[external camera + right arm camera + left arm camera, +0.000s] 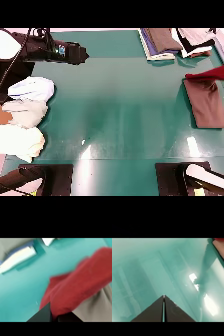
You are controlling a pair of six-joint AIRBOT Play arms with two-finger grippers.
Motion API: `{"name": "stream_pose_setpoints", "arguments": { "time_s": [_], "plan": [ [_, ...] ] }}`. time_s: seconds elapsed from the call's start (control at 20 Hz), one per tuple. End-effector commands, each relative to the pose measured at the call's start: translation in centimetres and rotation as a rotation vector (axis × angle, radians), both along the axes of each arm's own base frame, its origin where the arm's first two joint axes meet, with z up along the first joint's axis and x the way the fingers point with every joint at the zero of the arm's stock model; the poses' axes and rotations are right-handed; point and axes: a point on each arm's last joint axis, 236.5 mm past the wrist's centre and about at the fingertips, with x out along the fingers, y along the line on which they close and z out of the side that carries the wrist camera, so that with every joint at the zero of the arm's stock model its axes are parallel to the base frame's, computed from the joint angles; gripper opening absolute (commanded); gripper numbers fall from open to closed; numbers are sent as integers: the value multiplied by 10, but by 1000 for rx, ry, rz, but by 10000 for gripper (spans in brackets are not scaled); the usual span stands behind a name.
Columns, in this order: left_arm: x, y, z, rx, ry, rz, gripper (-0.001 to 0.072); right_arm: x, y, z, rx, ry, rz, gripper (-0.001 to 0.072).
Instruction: Fold the shirts.
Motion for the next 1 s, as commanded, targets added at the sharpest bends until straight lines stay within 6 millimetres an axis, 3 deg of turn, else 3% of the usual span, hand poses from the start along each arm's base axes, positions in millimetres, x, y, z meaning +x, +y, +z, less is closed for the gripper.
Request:
{"name": "stream_pose_setpoints", "arguments": {
  "time_s": [0.0, 0.2, 0.25, 0.35, 0.4, 0.45, 0.55, 0.75, 0.85, 0.95],
  "plan": [
    [0, 0, -1, 7, -2, -4, 30, -46, 10, -43, 53, 98, -46, 16],
    [0, 0, -1, 7, -3, -5, 30, -96, 16, -91, 146, 195, -113, 37],
    [0, 0, -1, 7, -3, -5, 30, -109, 18, -104, 172, 219, -132, 125],
    [-1, 0, -1, 9, -2, -5, 30, -135, 17, -130, 187, 290, -169, 413],
    [-1, 0, -1, 9, -2, -6, 30, -148, 13, -140, 177, 326, -189, 522],
    [-1, 0, -1, 11, -3, -7, 30, -159, 8, -144, 164, 353, -211, 565],
    [-2, 1, -3, 20, -1, -14, 30, -167, -3, -127, 138, 331, -247, 565],
    [-7, 1, -8, 40, 21, -30, 30, -130, 8, -51, 19, 158, -175, 564],
    [-8, 1, -10, 44, 28, -33, 30, -110, 26, -15, -9, 86, -120, 564],
    [-6, 1, -8, 37, 18, -28, 30, -85, 68, 12, -10, 23, 14, 563]
  ]
}}
